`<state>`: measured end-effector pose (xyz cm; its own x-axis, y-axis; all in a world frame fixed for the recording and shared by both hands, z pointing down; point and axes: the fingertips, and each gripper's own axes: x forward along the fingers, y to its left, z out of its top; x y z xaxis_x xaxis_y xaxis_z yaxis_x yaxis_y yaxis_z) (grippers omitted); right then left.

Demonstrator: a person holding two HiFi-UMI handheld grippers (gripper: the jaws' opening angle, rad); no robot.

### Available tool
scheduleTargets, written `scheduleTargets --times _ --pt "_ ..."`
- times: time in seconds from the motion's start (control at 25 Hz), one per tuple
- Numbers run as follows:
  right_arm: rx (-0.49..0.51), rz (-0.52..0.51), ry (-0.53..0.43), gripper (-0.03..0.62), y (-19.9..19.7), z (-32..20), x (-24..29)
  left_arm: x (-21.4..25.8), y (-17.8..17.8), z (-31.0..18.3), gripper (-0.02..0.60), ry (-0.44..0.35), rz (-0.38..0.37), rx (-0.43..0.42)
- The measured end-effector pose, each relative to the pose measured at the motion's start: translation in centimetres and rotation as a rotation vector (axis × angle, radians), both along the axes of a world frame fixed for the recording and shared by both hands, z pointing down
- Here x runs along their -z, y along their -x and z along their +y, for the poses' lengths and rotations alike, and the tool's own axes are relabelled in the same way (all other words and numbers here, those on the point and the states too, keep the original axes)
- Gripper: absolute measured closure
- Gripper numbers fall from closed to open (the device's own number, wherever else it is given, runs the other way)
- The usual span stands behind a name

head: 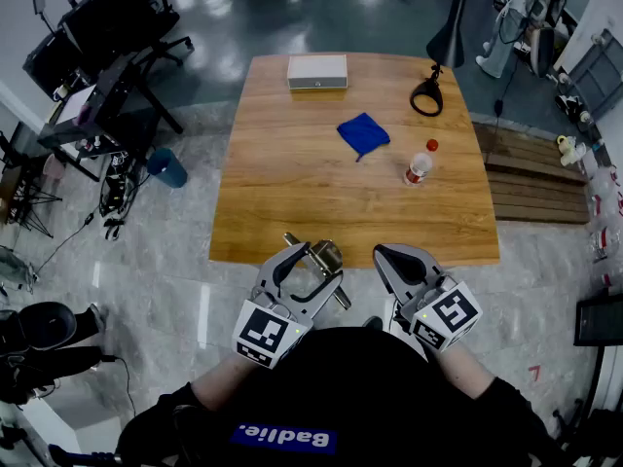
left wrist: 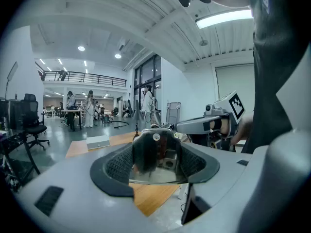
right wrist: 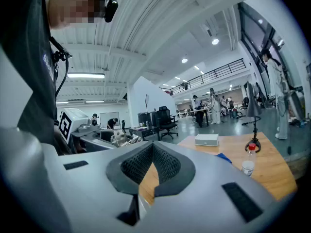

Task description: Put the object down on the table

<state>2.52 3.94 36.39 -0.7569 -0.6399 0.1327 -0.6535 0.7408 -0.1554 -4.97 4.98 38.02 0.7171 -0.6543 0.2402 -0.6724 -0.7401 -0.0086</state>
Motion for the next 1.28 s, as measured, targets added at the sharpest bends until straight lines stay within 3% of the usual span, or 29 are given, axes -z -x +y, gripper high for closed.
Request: scheduleTargets --times 0.88,1.28 --pt "0.021 -0.041 -0.008 0.589 0.5 0.7 0.6 0.2 0.0 0.1 0.287 -0.002 -0.01 -0.003" --pt "0.059 -0.059 -0.01 0.589 -3.7 1.0 0.4 0.3 -3.7 0.4 0.287 -0.013 -0.034 0.046"
